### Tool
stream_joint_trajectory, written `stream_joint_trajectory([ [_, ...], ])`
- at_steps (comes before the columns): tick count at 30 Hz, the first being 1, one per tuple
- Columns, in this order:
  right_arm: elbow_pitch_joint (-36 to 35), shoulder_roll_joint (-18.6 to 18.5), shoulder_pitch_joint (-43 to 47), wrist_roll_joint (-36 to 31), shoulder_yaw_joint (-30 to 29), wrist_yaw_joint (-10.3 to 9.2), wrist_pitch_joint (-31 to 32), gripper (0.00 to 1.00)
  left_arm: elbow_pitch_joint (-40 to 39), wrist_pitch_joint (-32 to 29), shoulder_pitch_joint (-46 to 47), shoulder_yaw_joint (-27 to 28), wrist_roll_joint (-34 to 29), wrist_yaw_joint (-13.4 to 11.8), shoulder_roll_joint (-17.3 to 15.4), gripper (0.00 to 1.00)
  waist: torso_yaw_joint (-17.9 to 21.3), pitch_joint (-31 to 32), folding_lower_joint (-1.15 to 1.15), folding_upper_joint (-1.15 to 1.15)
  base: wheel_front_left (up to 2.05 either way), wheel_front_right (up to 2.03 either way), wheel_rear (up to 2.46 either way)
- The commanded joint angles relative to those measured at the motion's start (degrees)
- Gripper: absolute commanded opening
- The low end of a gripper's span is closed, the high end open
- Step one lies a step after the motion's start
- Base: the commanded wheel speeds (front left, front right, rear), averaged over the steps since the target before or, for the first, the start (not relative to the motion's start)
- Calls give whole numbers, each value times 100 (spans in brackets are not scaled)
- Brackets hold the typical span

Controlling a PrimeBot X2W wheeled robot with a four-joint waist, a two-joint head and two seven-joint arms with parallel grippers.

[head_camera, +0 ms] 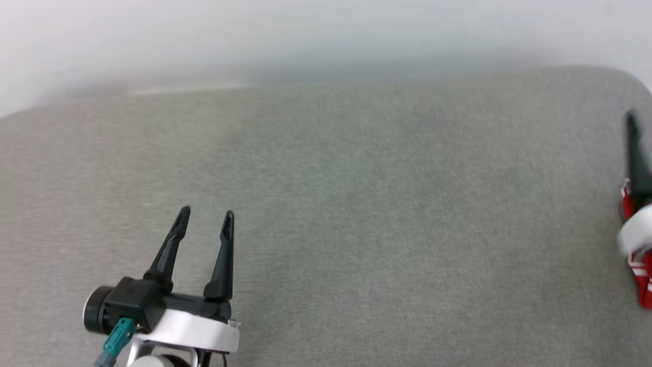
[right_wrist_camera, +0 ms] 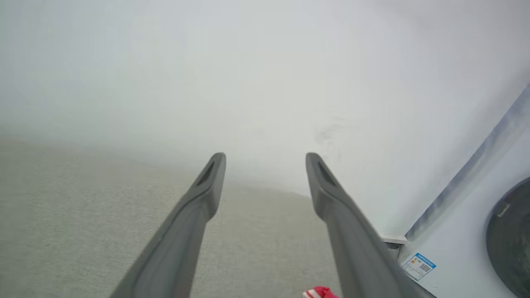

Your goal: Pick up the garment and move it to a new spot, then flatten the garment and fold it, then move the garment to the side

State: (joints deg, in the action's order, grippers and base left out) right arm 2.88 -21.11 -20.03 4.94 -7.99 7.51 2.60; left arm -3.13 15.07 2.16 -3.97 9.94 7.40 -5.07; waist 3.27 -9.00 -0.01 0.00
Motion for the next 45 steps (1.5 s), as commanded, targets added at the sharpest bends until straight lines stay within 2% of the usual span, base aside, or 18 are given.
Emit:
stream_joint_trajectory([
  [1,-241,217,297,49,-13,-4,-35,100,47,12,-105,43,7,12,7,100,-233,295,1,0,0,0,0],
  [7,-1054,1167,1466,210,-98,-4,-221,100,238,12,-284,39,-45,12,62,100,-389,543,1,0,0,0,0],
  [13,-873,1537,2143,535,-39,-4,-747,100,491,12,-426,48,58,12,108,100,-447,726,1,0,0,0,0],
  [19,-424,1614,2245,635,108,-3,-1136,100,743,12,-524,145,143,12,131,100,-437,827,1,0,0,0,0],
  [25,-139,1549,2095,664,236,-3,-1239,100,850,12,-512,253,122,12,167,100,-439,878,1,0,0,0,0],
  [45,-75,1642,2050,555,261,-3,-1376,100,756,12,-573,250,43,12,209,100,-482,896,1,0,0,0,0],
])
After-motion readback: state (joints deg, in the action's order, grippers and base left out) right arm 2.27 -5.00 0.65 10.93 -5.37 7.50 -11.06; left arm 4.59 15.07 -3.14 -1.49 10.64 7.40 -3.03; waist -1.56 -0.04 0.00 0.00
